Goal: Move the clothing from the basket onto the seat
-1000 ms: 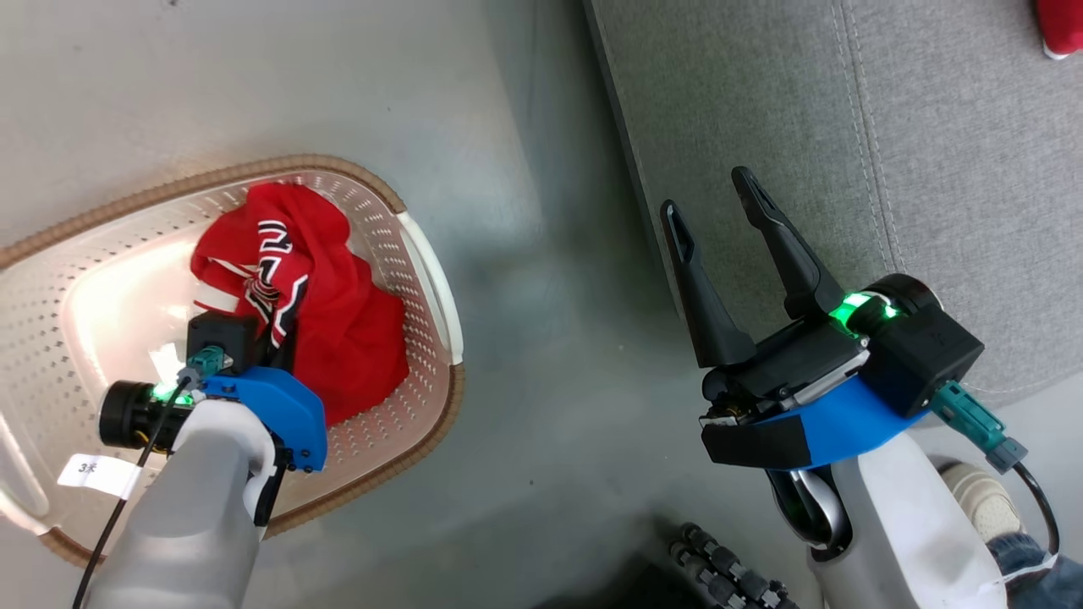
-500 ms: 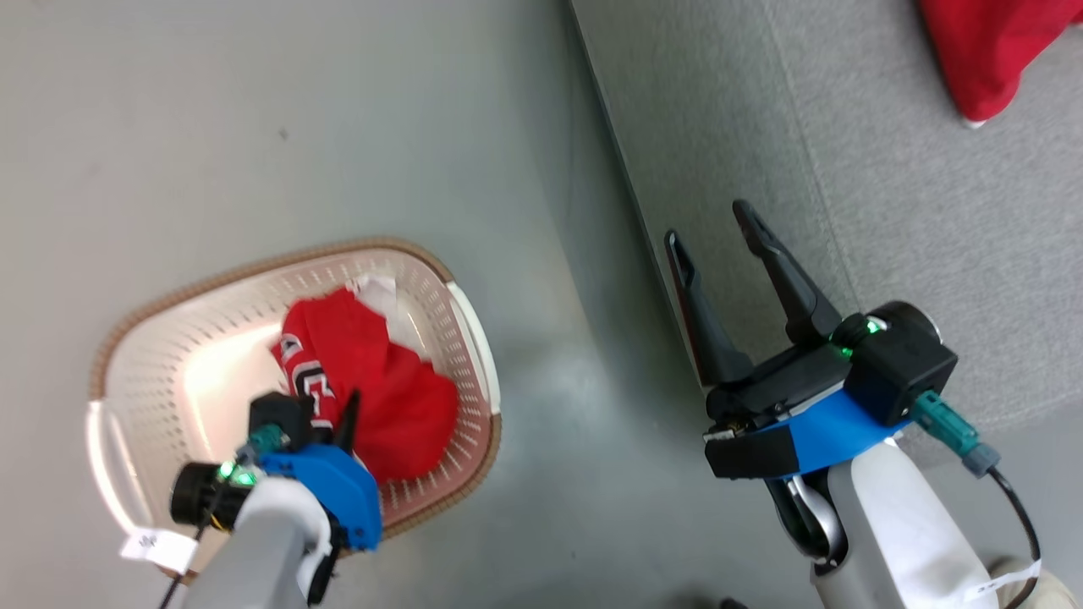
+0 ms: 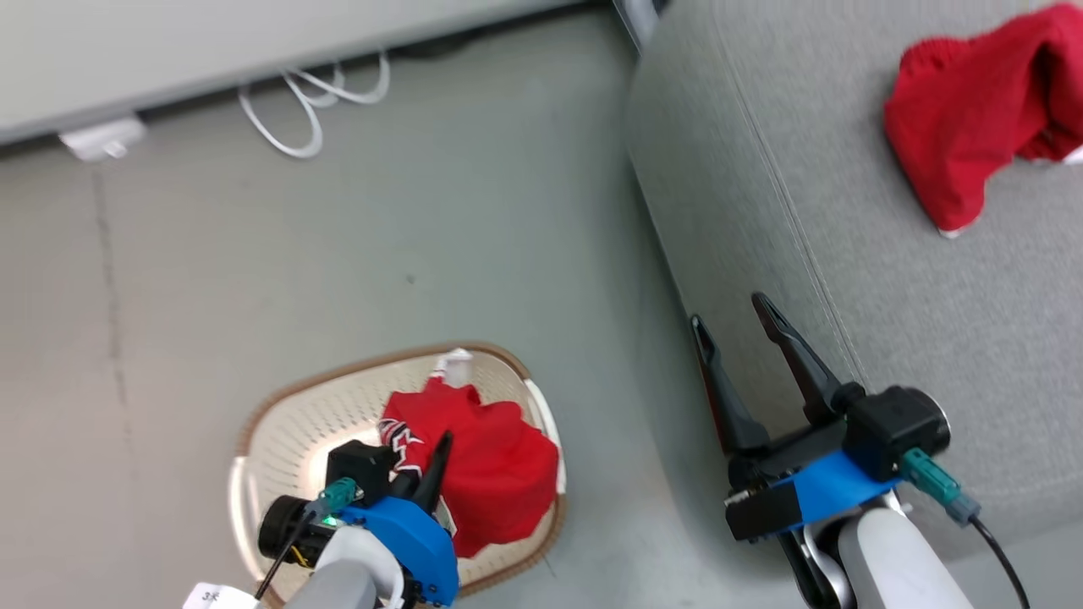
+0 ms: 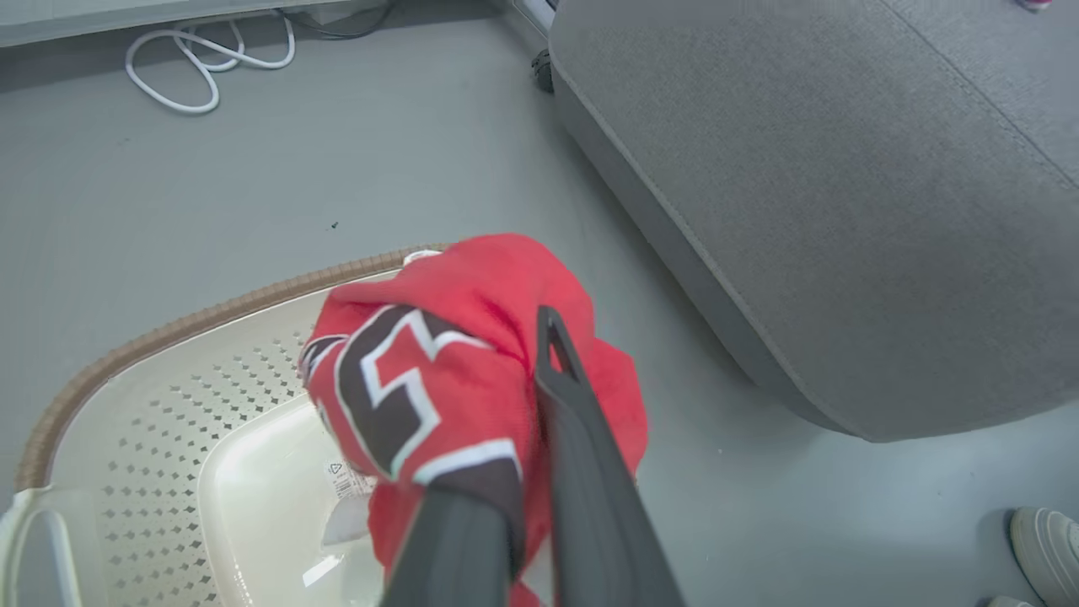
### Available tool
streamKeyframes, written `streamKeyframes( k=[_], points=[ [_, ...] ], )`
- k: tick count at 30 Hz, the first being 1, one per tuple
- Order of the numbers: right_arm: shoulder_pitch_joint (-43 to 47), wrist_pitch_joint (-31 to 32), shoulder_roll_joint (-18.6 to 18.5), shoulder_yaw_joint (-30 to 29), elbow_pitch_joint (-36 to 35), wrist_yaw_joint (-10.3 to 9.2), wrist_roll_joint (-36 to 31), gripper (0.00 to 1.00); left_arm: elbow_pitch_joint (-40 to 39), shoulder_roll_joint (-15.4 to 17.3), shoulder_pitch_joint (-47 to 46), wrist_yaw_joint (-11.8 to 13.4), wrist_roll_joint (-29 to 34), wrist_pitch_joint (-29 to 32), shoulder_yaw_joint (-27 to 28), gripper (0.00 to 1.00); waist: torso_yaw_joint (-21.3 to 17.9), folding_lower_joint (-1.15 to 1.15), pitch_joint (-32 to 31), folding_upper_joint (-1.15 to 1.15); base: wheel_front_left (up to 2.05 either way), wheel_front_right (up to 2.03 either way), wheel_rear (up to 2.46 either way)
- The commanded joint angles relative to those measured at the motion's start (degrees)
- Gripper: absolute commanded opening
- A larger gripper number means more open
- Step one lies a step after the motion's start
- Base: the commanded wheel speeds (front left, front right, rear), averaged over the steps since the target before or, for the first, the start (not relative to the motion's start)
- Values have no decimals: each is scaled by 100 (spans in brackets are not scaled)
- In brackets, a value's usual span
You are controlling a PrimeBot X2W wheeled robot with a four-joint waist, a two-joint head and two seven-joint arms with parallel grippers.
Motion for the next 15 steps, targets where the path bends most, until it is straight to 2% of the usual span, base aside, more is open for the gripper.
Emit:
streamKeyframes(
  k=[1, 8, 15],
  points=[
    [130, -21, -6, -47, 39, 3, -52, 100, -106, 9, 60, -13, -23, -28, -37, 0, 372, 2, -470, -1, 0, 0, 0],
    [450, -16, -6, -260, 155, 3, -94, 100, -692, 29, 81, -13, -17, -28, -304, 0, 755, 2, -1054, -1, 0, 0, 0],
    [649, 75, -6, -297, 130, 3, -134, 100, -1217, 87, -199, -13, 3, -29, -598, 0, 1006, 2, -1370, -1, 0, 0, 0]
  ],
)
